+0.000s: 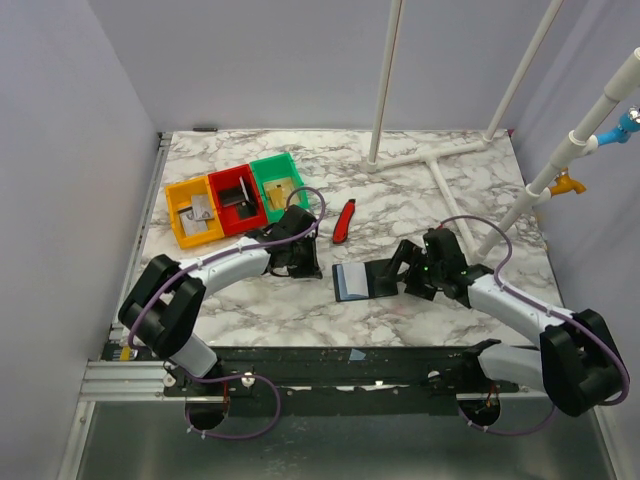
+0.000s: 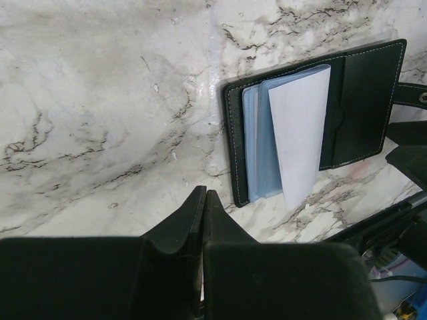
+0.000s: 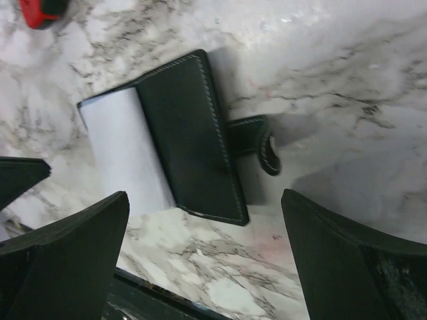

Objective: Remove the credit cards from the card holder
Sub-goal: Close the card holder at the center of the board.

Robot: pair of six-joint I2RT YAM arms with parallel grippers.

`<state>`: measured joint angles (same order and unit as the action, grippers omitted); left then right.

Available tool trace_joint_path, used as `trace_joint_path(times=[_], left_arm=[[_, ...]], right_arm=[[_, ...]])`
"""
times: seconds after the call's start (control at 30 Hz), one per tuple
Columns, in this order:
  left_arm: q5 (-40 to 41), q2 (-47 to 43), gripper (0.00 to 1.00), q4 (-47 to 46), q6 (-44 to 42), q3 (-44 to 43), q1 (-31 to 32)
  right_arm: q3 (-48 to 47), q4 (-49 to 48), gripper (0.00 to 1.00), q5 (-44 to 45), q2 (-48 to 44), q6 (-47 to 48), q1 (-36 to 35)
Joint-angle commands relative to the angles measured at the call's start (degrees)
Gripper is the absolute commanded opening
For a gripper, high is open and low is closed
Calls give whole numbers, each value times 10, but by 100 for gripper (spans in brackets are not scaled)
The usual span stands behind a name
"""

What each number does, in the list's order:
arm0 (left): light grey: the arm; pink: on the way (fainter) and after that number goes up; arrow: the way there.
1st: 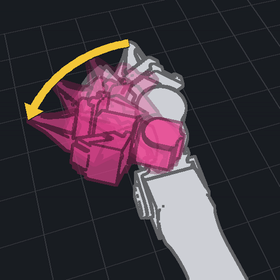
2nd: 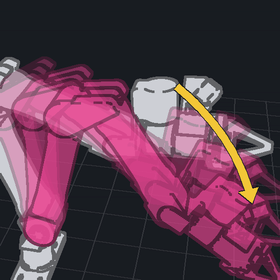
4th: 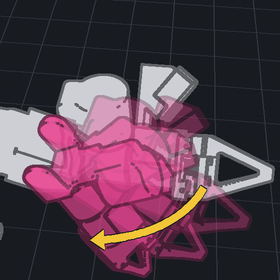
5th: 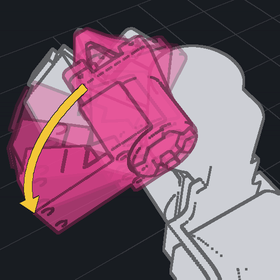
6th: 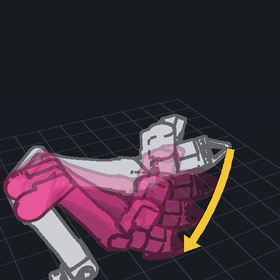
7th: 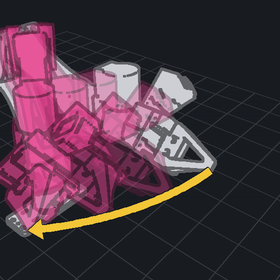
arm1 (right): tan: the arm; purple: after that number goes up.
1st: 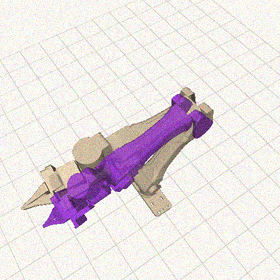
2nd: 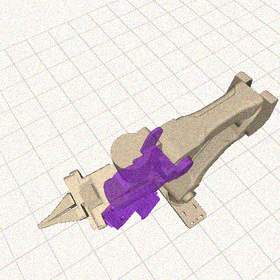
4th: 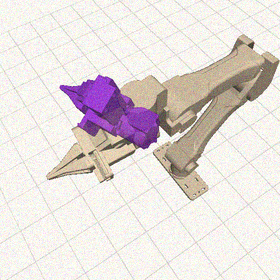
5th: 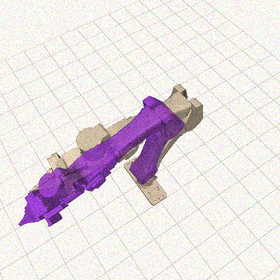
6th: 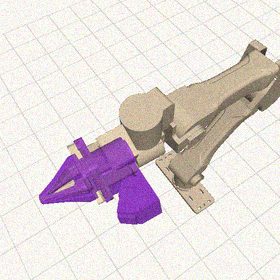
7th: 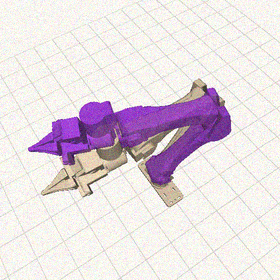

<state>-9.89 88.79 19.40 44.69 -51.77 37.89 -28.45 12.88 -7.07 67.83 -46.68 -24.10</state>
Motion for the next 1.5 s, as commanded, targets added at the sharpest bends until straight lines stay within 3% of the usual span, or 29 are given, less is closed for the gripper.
trace_joint_path(times=[0.0, 0.13, 0.57, 1.1, 1.47], left_arm=[[-11, 9, 0, -5, -7, -15, -1], [-11, 10, 0, -4, -7, -15, -1], [-14, 19, 0, -2, -11, -24, -1], [13, -9, 0, 19, -12, -9, -9], [48, -83, 0, 49, -32, 42, -64]], right_arm=[[30, -104, 100, -81, 16, -48, -1], [50, -162, 100, -108, 33, -79, 0], [21, -215, 100, -134, -20, -102, -5], [-52, -239, 100, -91, 59, -91, -104], [-109, -295, 100, -97, 178, -81, -155]])
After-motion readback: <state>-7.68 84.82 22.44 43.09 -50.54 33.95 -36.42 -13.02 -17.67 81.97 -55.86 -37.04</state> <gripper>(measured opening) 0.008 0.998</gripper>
